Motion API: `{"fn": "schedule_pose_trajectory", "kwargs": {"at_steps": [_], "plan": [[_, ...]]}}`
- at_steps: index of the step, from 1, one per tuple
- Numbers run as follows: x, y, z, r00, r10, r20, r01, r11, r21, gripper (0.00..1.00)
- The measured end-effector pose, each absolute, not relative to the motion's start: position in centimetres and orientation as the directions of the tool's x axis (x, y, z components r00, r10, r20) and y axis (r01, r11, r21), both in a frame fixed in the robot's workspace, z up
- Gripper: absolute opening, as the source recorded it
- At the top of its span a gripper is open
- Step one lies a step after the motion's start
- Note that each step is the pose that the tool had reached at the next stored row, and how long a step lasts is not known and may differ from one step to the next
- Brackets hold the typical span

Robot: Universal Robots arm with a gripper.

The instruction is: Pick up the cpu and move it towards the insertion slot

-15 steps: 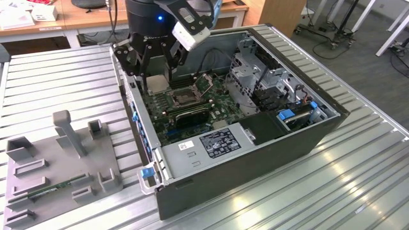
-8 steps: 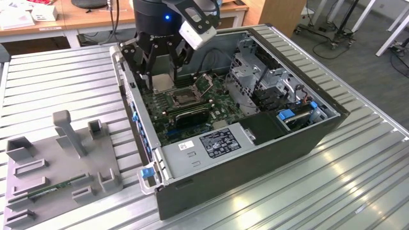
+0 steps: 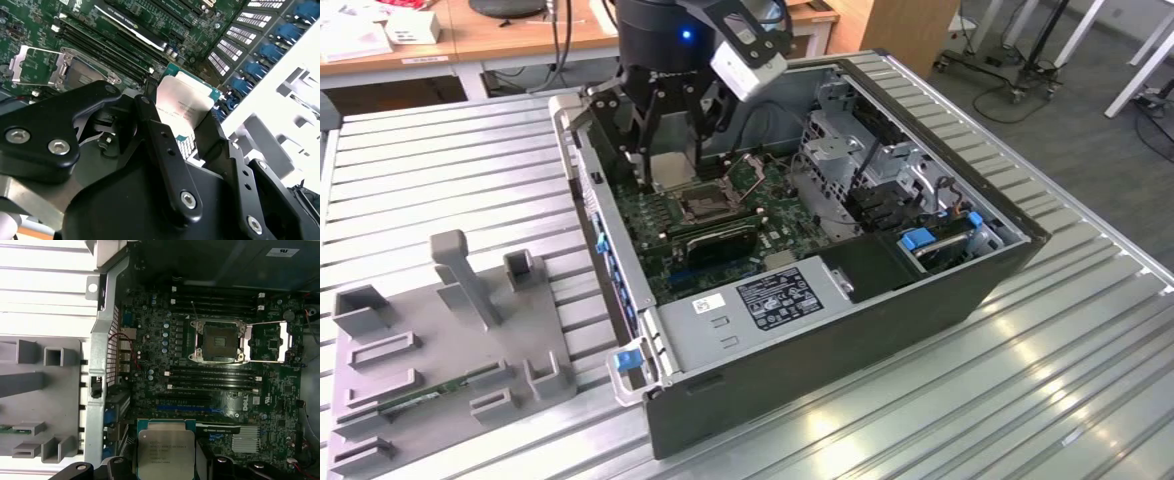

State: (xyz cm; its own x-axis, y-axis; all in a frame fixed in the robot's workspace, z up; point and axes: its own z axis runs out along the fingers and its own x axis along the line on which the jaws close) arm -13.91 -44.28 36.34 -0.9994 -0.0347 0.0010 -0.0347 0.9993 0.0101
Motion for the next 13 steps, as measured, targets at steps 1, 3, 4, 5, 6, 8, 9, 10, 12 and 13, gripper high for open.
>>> {"fn": "schedule_pose_trajectory", "kwargs": {"at_steps": [1,3,4,5,6,8,9,10,12,13], "plan": [[-13.7,-44.3,36.3,-0.999,-0.035,0.001,-0.035,0.999,0.01,0.55],[-13.4,-44.3,36.3,-0.999,-0.035,0.001,-0.035,0.999,0.01,0.55],[-13.3,-44.3,36.3,-0.999,-0.035,0.001,-0.035,0.999,0.01,0.55],[-13.1,-44.3,36.3,-0.999,-0.035,0.001,-0.035,0.999,0.01,0.55],[-13.0,-44.3,36.3,-0.999,-0.035,0.001,-0.035,0.999,0.01,0.55],[-12.6,-44.3,36.3,-0.999,-0.035,0.001,-0.035,0.999,0.01,0.55],[-12.5,-44.3,36.3,-0.999,-0.035,0.001,-0.035,0.999,0.01,0.55],[-12.3,-44.3,36.3,-0.999,-0.035,0.001,-0.035,0.999,0.01,0.55],[-12.0,-44.3,36.3,-0.999,-0.035,0.001,-0.035,0.999,0.01,0.55],[-11.9,-44.3,36.3,-0.999,-0.035,0.001,-0.035,0.999,0.01,0.55]]}}
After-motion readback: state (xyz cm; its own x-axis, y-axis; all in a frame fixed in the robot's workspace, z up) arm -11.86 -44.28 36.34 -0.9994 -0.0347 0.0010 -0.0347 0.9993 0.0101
